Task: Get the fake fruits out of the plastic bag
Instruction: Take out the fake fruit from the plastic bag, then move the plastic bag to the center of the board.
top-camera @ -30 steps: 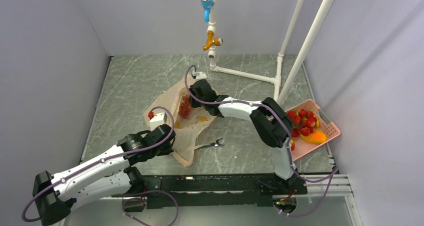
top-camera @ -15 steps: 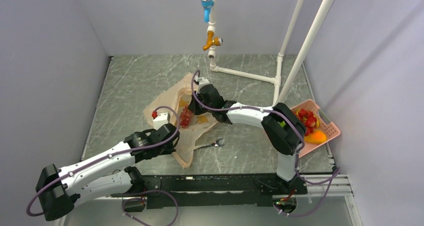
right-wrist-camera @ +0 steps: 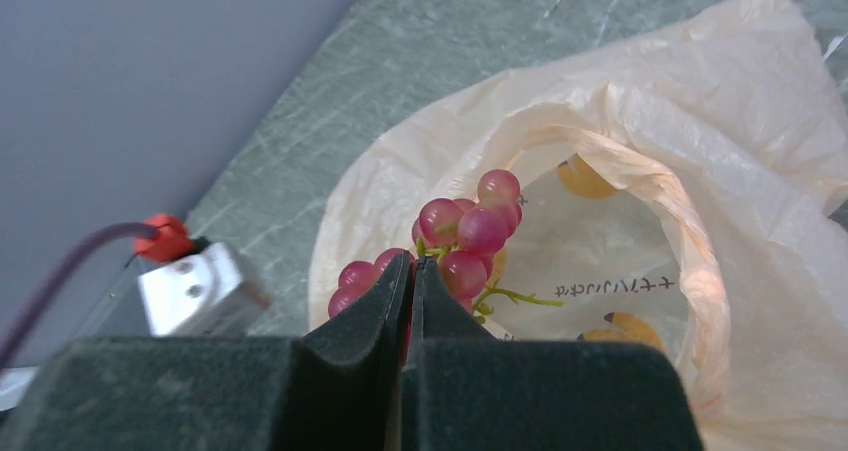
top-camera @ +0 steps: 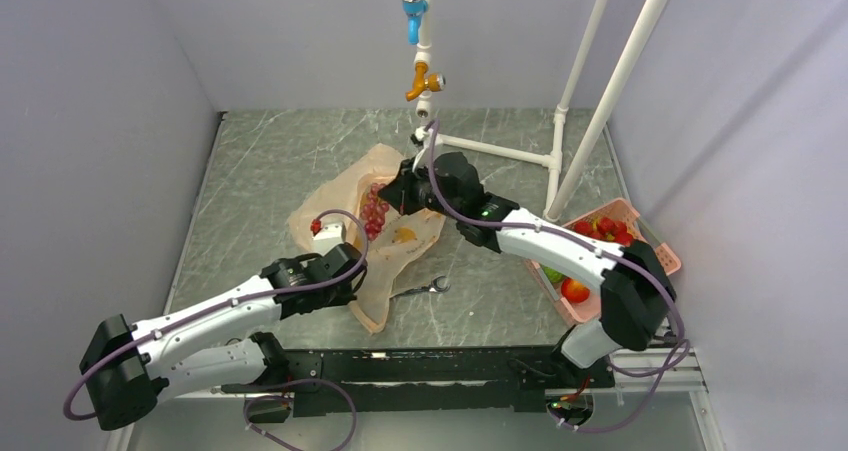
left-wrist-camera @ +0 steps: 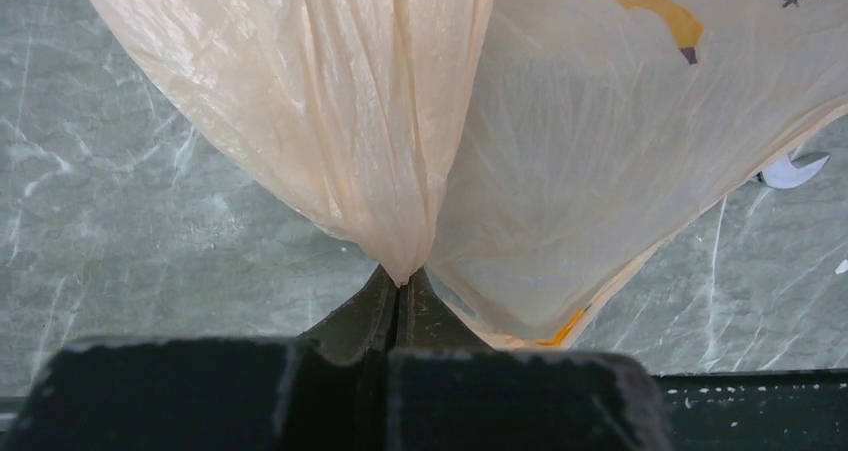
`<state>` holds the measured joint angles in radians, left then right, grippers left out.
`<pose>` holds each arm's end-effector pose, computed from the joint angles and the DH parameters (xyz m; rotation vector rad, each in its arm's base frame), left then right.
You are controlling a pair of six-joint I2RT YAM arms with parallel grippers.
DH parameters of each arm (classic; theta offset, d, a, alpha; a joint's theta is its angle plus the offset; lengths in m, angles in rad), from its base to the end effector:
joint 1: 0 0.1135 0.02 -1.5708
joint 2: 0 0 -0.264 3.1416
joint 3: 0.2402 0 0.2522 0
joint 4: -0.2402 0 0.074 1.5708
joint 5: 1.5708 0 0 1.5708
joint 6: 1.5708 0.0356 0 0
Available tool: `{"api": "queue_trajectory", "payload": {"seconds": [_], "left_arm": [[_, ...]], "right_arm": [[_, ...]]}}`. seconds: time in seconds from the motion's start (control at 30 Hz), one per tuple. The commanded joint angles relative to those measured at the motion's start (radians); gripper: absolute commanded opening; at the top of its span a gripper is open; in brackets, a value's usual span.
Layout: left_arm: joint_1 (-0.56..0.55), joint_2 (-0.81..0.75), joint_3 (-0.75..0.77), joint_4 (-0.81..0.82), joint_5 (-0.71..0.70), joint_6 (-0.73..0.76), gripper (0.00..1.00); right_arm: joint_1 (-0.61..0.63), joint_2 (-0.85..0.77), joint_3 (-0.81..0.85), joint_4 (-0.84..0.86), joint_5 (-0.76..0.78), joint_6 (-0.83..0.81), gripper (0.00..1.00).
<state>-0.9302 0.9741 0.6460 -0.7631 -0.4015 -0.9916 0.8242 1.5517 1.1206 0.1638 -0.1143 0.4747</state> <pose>0.1140 -0.1297 0.2150 -0.2040 2.5317 -0.2128 0.2470 0.2729 0.3007 -0.4246 1.9136 0.9928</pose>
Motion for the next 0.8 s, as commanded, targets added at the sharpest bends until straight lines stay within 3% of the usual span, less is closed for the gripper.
{"api": "queue_trajectory", "payload": {"seconds": [0.0,0.17,0.33,0.53,0.6,0.67,0.73,0.77], "left_arm": [[0.023,0.042,0.084,0.002,-0.053,0.01,0.0],[0.134,0.119,0.16,-0.041,-0.048,0.106,0.0],[0.331,0.214,0.232,-0.055,-0.033,0.275,0.0],[0.486,0.285,0.328,-0.09,-0.172,0.433,0.0],[0.536,0.288,0.34,-0.071,-0.15,0.476,0.0],[0.584,0.287,0.351,-0.049,-0.078,0.505,0.09],[0.632,0.277,0.365,-0.037,-0.001,0.514,0.33],[0.644,0.259,0.366,-0.028,0.021,0.509,0.4]], "right_arm": [[-0.006,-0.13,0.021,-0.033,0.013,-0.006,0.0],[-0.01,-0.253,0.019,-0.146,0.103,-0.071,0.0],[-0.014,-0.418,-0.041,-0.263,0.247,-0.125,0.0],[-0.031,-0.633,-0.167,-0.368,0.388,-0.139,0.0],[-0.038,-0.67,-0.201,-0.402,0.397,-0.137,0.0],[-0.039,-0.696,-0.227,-0.452,0.418,-0.125,0.0],[-0.041,-0.72,-0.248,-0.487,0.439,-0.122,0.0],[-0.041,-0.729,-0.253,-0.51,0.453,-0.119,0.0]]}}
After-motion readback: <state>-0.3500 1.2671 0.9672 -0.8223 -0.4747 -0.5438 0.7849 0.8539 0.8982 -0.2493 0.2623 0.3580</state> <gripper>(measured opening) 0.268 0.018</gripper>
